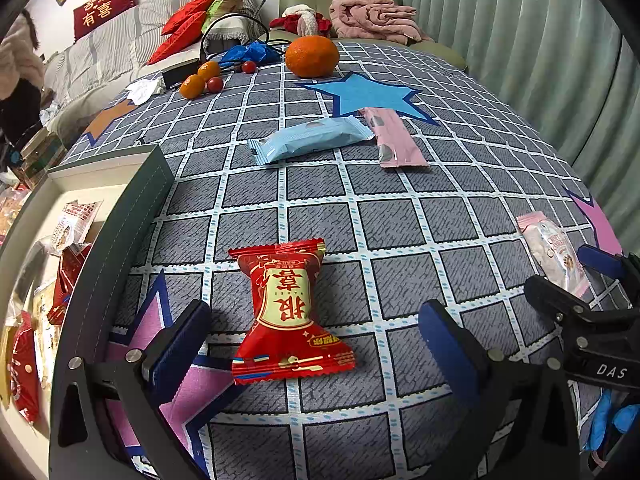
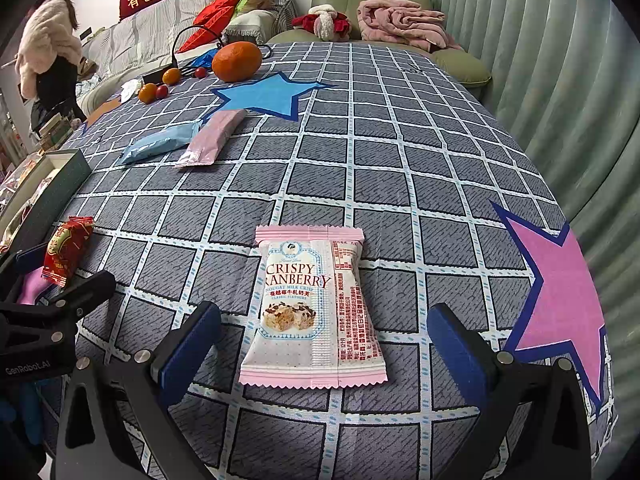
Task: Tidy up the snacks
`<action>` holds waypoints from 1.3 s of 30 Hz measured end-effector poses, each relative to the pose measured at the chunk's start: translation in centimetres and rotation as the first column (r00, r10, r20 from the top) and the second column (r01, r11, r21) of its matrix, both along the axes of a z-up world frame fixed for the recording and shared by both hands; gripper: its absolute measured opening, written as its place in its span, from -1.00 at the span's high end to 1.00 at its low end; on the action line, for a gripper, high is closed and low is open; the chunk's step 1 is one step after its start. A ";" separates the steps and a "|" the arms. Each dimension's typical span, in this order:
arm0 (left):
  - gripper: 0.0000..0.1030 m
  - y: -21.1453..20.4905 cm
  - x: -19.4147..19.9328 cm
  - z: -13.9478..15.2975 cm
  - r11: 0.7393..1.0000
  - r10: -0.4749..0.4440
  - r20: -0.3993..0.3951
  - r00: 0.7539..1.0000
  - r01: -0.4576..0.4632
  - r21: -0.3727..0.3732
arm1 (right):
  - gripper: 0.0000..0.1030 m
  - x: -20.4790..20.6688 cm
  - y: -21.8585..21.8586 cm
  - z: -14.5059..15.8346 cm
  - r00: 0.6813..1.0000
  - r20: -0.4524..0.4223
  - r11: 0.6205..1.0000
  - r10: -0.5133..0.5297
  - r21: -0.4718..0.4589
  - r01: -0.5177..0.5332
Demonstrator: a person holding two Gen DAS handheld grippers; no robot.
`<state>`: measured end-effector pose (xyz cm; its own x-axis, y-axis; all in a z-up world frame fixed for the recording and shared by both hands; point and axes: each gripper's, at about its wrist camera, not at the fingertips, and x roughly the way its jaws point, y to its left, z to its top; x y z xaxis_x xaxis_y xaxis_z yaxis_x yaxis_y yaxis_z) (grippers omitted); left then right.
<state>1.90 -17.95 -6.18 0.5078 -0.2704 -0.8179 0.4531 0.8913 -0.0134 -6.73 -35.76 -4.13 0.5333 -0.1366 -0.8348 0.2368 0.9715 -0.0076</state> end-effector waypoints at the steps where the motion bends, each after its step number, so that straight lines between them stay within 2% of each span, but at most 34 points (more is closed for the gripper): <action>1: -1.00 0.0 0.0 0.0 1.000 0.000 0.000 1.000 0.000 0.000 | -1.00 0.0 0.0 0.0 1.000 0.000 1.000 0.000 0.000 0.000; 32: -1.00 0.0 0.0 0.0 1.000 0.001 0.001 1.000 -0.001 0.000 | -1.00 -0.2 0.0 -0.1 1.000 0.001 1.000 -0.001 0.000 0.001; 39: -1.00 0.0 0.0 0.0 1.000 0.001 0.002 1.000 -0.001 -0.001 | -1.00 0.4 -0.1 0.1 0.999 -0.029 1.000 0.016 0.009 -0.016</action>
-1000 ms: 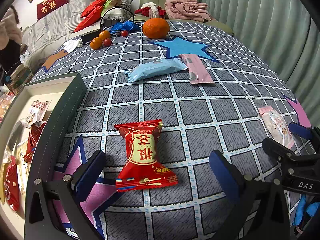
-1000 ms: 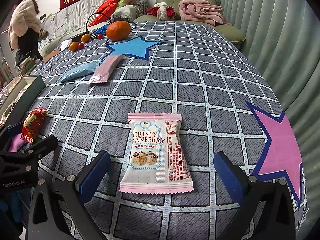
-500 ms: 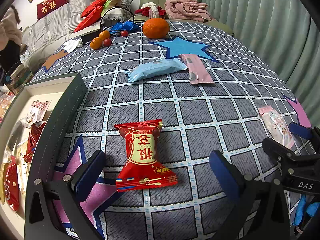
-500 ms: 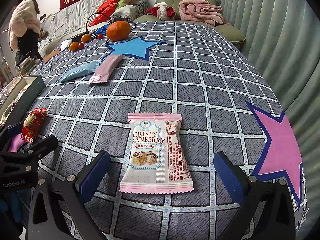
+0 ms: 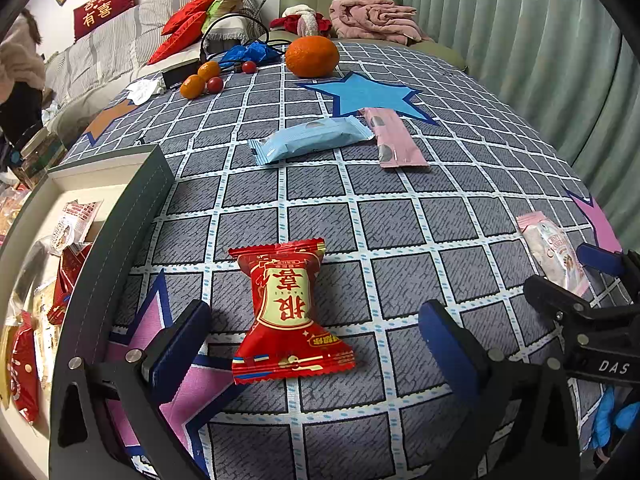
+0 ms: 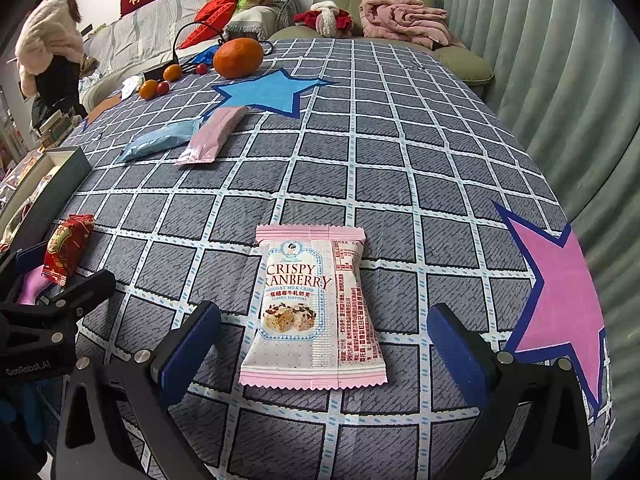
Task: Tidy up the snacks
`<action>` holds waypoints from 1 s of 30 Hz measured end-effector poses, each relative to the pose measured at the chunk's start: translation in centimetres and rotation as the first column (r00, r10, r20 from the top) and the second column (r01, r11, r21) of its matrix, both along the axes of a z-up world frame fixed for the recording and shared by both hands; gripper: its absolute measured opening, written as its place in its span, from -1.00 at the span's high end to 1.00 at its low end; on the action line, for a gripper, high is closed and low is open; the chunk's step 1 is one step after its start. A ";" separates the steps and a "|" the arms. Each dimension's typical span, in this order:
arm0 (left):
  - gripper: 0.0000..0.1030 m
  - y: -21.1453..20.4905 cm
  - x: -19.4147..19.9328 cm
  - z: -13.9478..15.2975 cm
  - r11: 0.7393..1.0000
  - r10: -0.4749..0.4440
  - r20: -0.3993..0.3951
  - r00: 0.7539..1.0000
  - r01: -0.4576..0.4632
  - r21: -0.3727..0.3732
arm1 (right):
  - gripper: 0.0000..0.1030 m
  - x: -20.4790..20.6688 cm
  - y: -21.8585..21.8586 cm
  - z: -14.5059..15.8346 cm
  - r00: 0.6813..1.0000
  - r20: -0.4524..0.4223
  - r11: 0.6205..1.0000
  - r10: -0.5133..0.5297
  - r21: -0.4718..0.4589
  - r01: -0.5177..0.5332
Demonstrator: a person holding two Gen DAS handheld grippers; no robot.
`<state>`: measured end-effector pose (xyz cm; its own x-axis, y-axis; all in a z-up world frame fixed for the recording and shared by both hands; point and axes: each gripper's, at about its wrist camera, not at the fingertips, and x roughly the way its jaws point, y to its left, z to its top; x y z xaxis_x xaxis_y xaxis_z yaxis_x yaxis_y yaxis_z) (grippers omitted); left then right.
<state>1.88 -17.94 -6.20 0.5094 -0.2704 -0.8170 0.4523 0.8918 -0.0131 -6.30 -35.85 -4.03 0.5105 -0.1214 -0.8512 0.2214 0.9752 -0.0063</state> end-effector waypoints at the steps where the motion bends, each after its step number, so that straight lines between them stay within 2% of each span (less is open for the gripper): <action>1: -1.00 0.0 0.0 0.0 1.000 0.000 0.000 1.000 0.000 0.000 | -1.00 0.3 -0.1 0.1 1.000 -0.008 1.000 0.007 0.002 -0.007; 8: -1.00 0.0 0.0 -0.1 1.000 0.000 0.000 1.000 0.000 0.000 | -1.00 3.1 -0.3 0.1 0.994 -0.083 0.998 0.066 0.023 -0.064; 30: -1.00 0.0 0.0 -0.1 1.000 0.001 0.002 1.000 -0.001 0.001 | -1.00 2.7 -0.3 0.1 0.996 -0.041 0.997 0.083 0.012 -0.083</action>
<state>1.87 -17.96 -6.29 0.5111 -0.2694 -0.8162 0.4515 0.8922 -0.0118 -3.56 -36.11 -3.88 0.4826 -0.0710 -0.8730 0.1396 0.9902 -0.0034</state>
